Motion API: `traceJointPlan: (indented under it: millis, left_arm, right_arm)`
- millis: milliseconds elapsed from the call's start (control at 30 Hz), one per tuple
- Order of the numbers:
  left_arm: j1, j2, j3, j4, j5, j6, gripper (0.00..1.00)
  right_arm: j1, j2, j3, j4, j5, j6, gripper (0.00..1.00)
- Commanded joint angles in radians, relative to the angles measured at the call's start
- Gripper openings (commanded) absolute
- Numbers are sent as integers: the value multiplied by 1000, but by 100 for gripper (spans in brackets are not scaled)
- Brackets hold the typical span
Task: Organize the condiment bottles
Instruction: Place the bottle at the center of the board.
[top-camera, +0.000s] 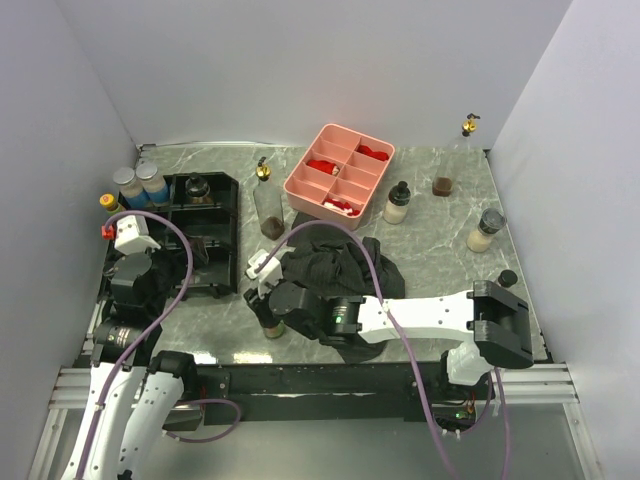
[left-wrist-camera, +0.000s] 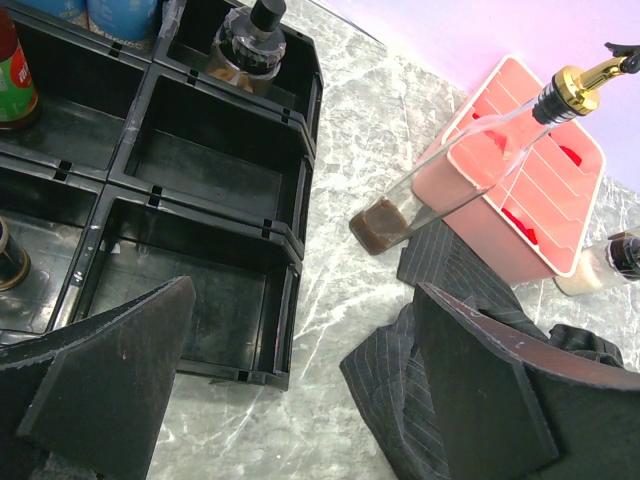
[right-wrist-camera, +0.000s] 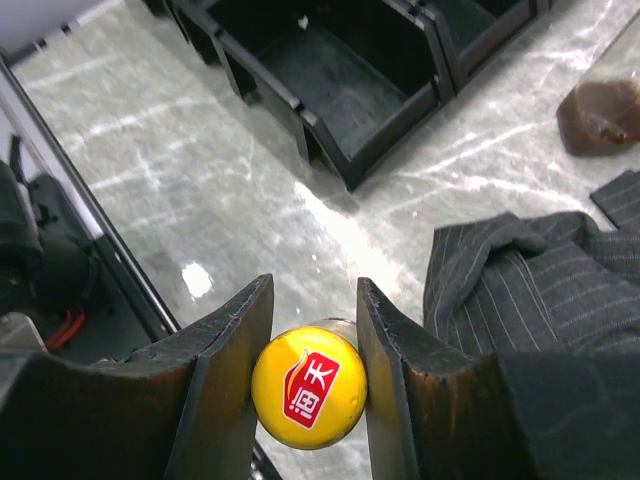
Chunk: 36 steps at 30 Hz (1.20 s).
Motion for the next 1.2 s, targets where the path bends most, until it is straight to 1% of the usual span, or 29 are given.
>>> traceJointPlan:
  millis: [0, 33, 67, 133, 167, 233, 267, 333, 433, 500, 533, 600, 667, 767, 833, 933, 967, 1033, 1100, 1167]
  left_arm:
    - [4, -8, 23, 19, -5, -15, 97]
    - [2, -6, 23, 18, -5, -15, 96]
    - [2, -8, 21, 19, -4, -15, 96]
    - [4, -9, 21, 19, -2, -16, 96]
    - [4, -9, 23, 19, -4, -16, 96]
    - [4, -14, 21, 21, -7, -18, 96]
    - [4, -14, 20, 19, -7, -20, 96]
    - [4, -11, 20, 19, -2, -21, 96]
    - [2, -2, 20, 22, 16, -23, 97]
    - [2, 6, 21, 25, 30, -21, 96]
    - [2, 17, 23, 24, 30, -26, 96]
    - [2, 26, 26, 25, 36, -38, 97]
    - [2, 35, 18, 28, 71, -67, 96]
    - [2, 69, 9, 31, 156, -87, 96]
    - [2, 131, 27, -22, 189, -89, 96]
    - [-9, 210, 76, -76, 203, -75, 96]
    - [-19, 222, 101, -106, 203, -75, 96]
    - [-28, 235, 133, -119, 225, -60, 97]
    - [-48, 239, 168, -169, 205, -50, 98]
    - [-64, 247, 236, -225, 185, -33, 98]
  right_arm:
    - [6, -11, 21, 203, 43, 1, 26]
    - [6, -6, 21, 197, 54, 6, 32]
    - [6, -2, 25, 191, 59, 7, 45]
    - [6, -2, 27, 177, 68, 16, 59]
    - [6, -8, 24, 175, 71, 19, 68]
    - [7, -32, 24, 160, 76, 25, 75]
    - [7, -41, 27, 151, 80, 29, 81]
    - [9, -80, 28, 128, 82, 30, 89]
    - [9, -152, 18, 86, 91, 48, 92]
    - [10, -220, 2, 59, 98, 64, 97]
    - [9, -244, 1, 15, 106, 71, 99]
    - [9, -316, -7, -39, 146, 91, 100]
    - [9, -392, -31, -99, 167, 102, 100]
    - [7, -490, -77, -174, 200, 113, 100]
    - [7, -537, -108, -238, 244, 131, 100]
    - [7, -632, -163, -294, 281, 153, 100]
    - [6, -687, -182, -297, 298, 154, 100]
    - [6, -744, -241, -285, 315, 139, 100]
    - [4, -823, -278, -270, 348, 113, 100]
    - [6, -892, -321, -259, 388, 98, 100]
